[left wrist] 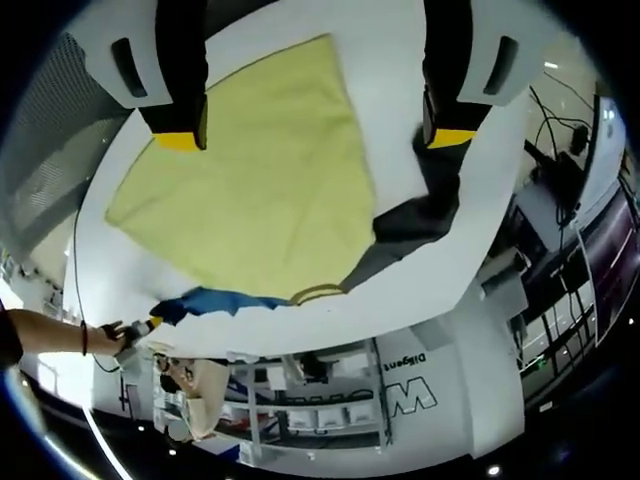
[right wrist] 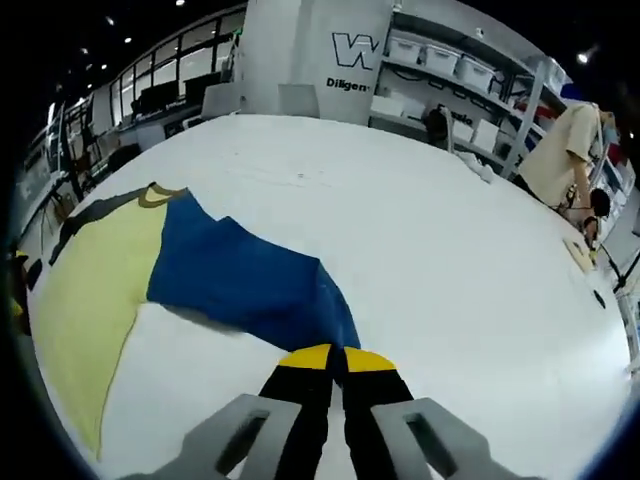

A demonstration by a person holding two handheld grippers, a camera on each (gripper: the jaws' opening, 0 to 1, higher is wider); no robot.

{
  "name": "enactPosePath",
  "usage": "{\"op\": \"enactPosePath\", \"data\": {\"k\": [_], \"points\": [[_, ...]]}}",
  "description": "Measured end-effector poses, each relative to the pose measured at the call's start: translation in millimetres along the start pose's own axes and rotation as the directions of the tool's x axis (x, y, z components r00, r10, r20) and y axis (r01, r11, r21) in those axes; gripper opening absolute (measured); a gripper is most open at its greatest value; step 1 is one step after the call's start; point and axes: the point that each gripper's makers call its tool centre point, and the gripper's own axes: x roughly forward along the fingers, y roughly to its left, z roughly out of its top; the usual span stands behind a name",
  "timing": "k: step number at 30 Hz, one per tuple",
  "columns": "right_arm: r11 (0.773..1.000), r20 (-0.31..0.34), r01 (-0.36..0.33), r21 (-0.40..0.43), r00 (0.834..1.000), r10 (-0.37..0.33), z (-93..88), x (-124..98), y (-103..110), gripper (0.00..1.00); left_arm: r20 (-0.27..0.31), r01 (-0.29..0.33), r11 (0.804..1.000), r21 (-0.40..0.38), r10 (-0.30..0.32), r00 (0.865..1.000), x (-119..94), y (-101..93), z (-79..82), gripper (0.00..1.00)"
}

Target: Fold the garment on the visible template until the final outline fits inside the template.

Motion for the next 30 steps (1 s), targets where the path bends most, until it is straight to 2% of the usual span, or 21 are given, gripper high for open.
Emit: {"op": "enactPosePath", "data": {"k": [4,6,8,11,13,17,20,23,27,28,30], "points": [[0.999,0.011,0.037,0.024,0.999,-0.038,5.6,9,-24,0.00,0.001,0.006,1.000,-0.001,-0.006,1.000,0,-1.6,0.2,0.87],[0.997,0.003,0.068,0.021,0.998,-0.068,4.5,14,-36,0.00,-0.002,0.008,1.000,0.005,-0.008,1.000,0,-2.2,-0.3,0.87],[0.995,0.028,0.096,0.008,0.995,-0.096,6.9,18,-47,0.00,-0.028,0.009,1.000,0.006,-0.009,1.000,2,-2.6,-4.8,0.87],[0.988,0.036,0.152,-0.010,0.988,-0.151,9.8,22,-64,0.00,-0.032,0.009,1.000,0.009,-0.009,0.999,2,-2.5,-6.0,0.87],[0.987,0.028,0.159,-0.004,0.987,-0.159,9.5,29,-70,0.00,-0.031,0.009,1.000,0.009,-0.009,0.999,2,-2.4,-5.6,0.88],[0.984,-0.007,0.174,-0.031,0.985,-0.174,2.2,35,-72,0.00,-0.041,0.028,0.999,0.020,-0.027,0.999,3,-5.7,-6.9,0.85],[0.987,-0.026,0.162,0.001,0.986,-0.162,-2.9,42,-75,0.00,-0.035,0.020,0.998,0.059,-0.018,0.999,3,-6.9,-4.1,0.85],[0.987,-0.075,0.158,-0.038,0.984,-0.160,-11.8,48,-76,0.00,-0.037,0.026,0.998,0.065,-0.024,0.999,4,-7.2,-5.1,0.86],[0.986,-0.123,0.166,-0.021,0.978,-0.167,-23.5,50,-72,0.00,-0.051,0.033,0.997,0.069,-0.030,0.998,4,-7.3,-8.1,0.86],[0.985,-0.126,0.163,-0.053,0.978,-0.169,-25.4,51,-70,0.00,-0.042,0.033,0.997,0.071,-0.030,0.999,4,-7.4,-6.5,0.87],[0.983,-0.127,0.170,-0.063,0.976,-0.177,-26.4,51,-70,0.00,-0.035,0.033,0.997,0.072,-0.030,0.999,4,-7.7,-5.1,0.87]]}}
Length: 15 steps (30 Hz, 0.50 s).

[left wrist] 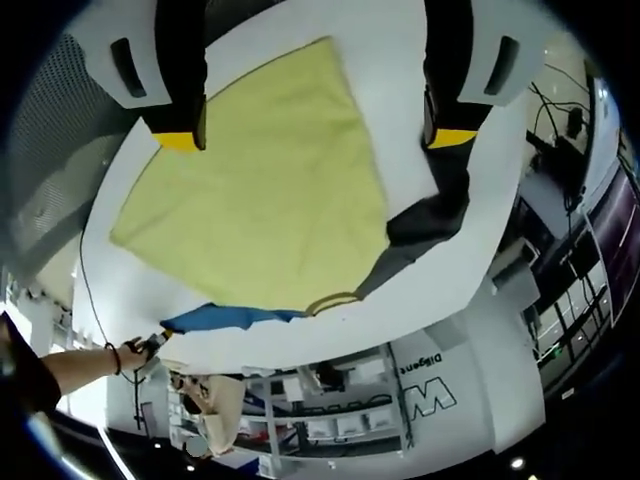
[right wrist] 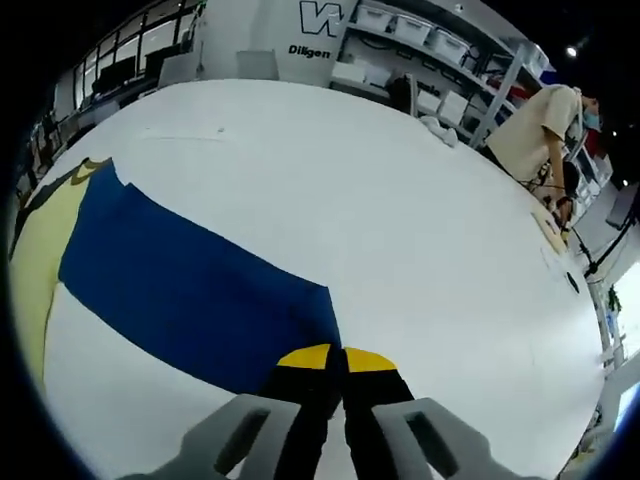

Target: Fold the garment on the visible template until the final outline fits inside the template.

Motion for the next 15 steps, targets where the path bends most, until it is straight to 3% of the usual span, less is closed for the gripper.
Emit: {"op": "enactPosePath", "data": {"k": [7,15], "points": [[1.000,0.010,0.023,0.005,1.000,-0.023,-3.1,-3,-1,0.00,-0.013,-0.008,1.000,0.006,0.008,1.000,1,1.6,-2.7,0.88],[0.990,0.080,0.011,0.144,0.997,-0.023,3.6,-8,-13,0.03,-0.021,-0.009,1.000,0.019,0.009,1.000,1,1.4,-4.2,0.88]]}}
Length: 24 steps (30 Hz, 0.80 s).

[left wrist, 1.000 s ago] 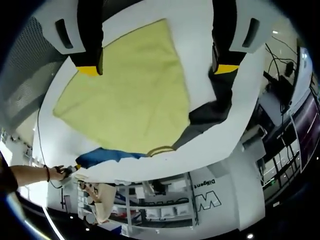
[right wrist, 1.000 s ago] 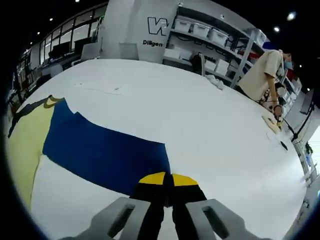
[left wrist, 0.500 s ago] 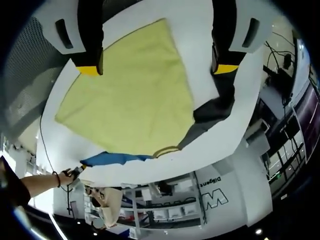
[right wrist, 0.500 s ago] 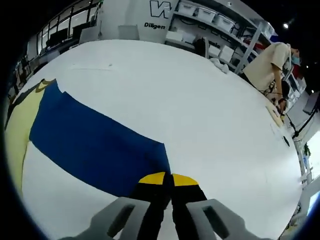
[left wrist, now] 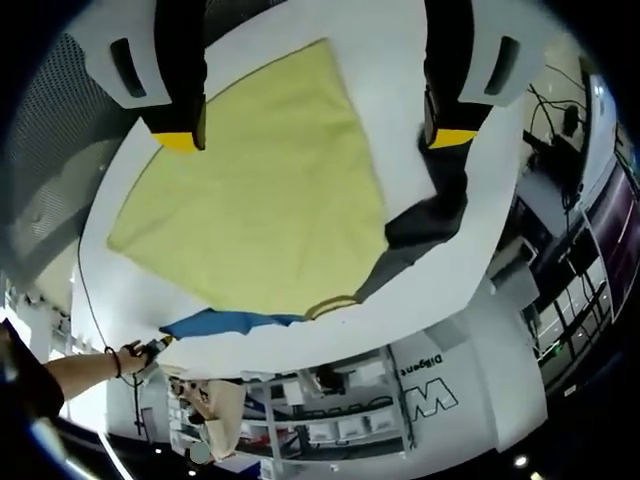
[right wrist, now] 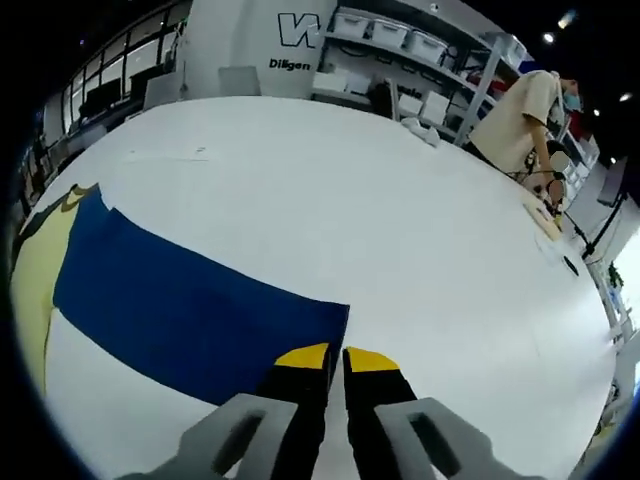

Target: Fold the garment on the visible template until the final outline fits inside the template.

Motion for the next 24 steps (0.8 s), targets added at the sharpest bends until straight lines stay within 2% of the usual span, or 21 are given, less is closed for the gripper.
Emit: {"op": "enactPosePath", "data": {"k": [2,3,7,11,14,16,24], "points": [[0.999,0.012,-0.010,0.048,1.000,0.009,1.9,-3,3,0.11,-0.003,0.000,1.000,0.001,0.000,1.000,0,-0.1,-0.3,0.88],[0.999,0.016,-0.016,0.044,1.000,0.015,1.0,-8,4,0.14,-0.002,0.001,1.000,0.002,-0.001,1.000,0,-0.3,-0.1,0.88],[0.999,-0.002,-0.022,0.038,1.000,0.022,-5.3,-8,5,0.18,0.013,-0.003,1.000,0.000,0.003,1.000,-1,-0.5,3.1,0.89],[0.996,-0.035,-0.034,0.079,0.999,0.037,-14.1,-11,9,0.22,0.024,-0.005,1.000,0.002,0.005,1.000,-2,-1.6,5.9,0.91],[0.993,-0.042,-0.054,0.104,0.997,0.058,-19.1,-11,10,0.24,0.027,-0.008,1.000,0.000,0.008,1.000,-3,-1.4,6.8,0.94],[0.993,-0.070,-0.052,0.109,0.996,0.060,-28.4,-13,11,0.22,0.027,-0.005,1.000,-0.011,0.005,1.000,-1,-1.7,7.3,0.98],[0.986,-0.060,-0.066,0.154,0.995,0.076,-28.4,-14,12,0.19,0.051,-0.021,0.999,-0.031,0.022,0.998,-2,3.7,10.4,0.99]]}}
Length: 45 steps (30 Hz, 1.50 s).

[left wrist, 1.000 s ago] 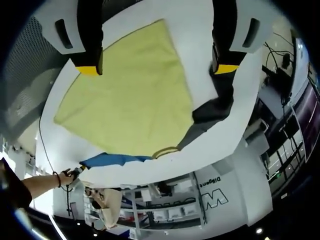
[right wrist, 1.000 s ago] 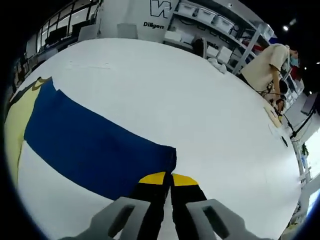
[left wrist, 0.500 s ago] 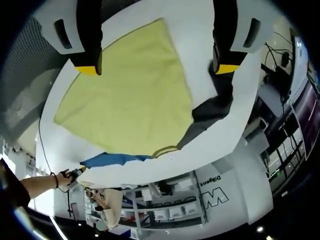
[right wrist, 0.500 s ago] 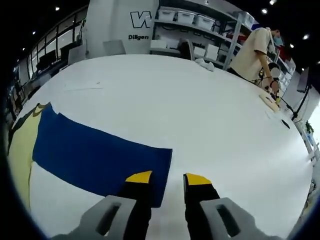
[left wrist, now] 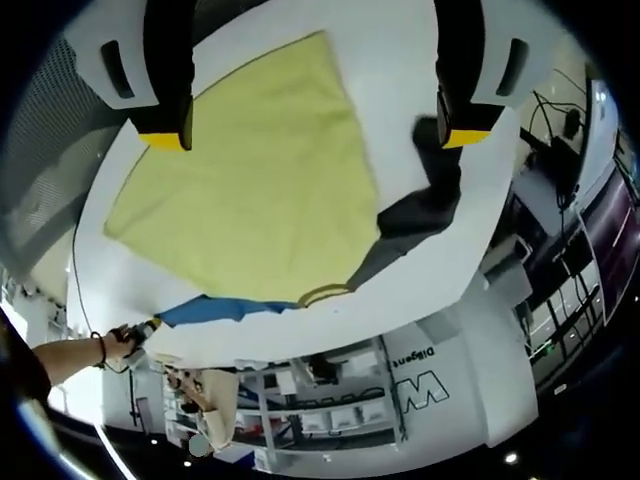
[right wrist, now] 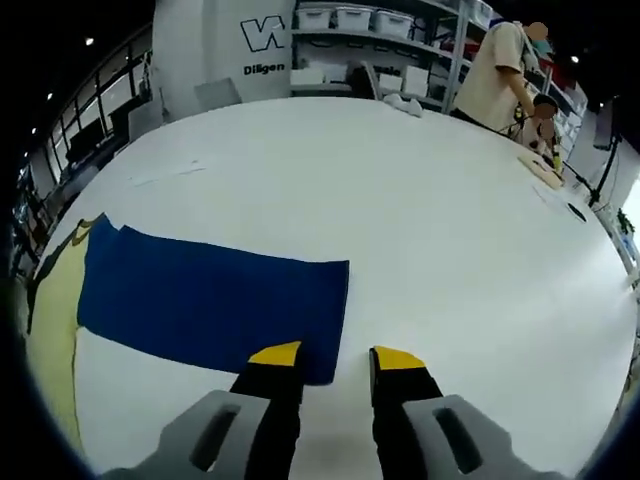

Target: Fold the garment on the visible template until the final outline fits inside the template.

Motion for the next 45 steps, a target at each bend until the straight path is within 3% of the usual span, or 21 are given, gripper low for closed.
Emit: {"op": "enactPosePath", "data": {"k": [8,17,38,45], "points": [[1.000,-0.006,-0.006,0.010,1.000,0.006,0.7,3,2,0.11,0.009,0.001,1.000,0.007,-0.001,1.000,-1,-1.0,2.4,0.99],[1.000,-0.057,0.007,0.019,0.998,-0.006,-1.9,-1,5,0.00,0.019,-0.003,1.000,0.026,0.003,1.000,-2,-0.5,4.6,0.99],[0.998,-0.108,-0.006,0.058,0.994,0.012,-15.4,-11,7,0.00,0.056,-0.002,1.000,0.015,0.002,0.998,-5,-1.2,11.2,0.99],[0.998,-0.116,0.013,0.057,0.993,-0.007,-11.6,-21,8,0.00,0.037,0.012,1.000,0.003,-0.012,0.999,-4,-3.7,7.7,0.99]]}}
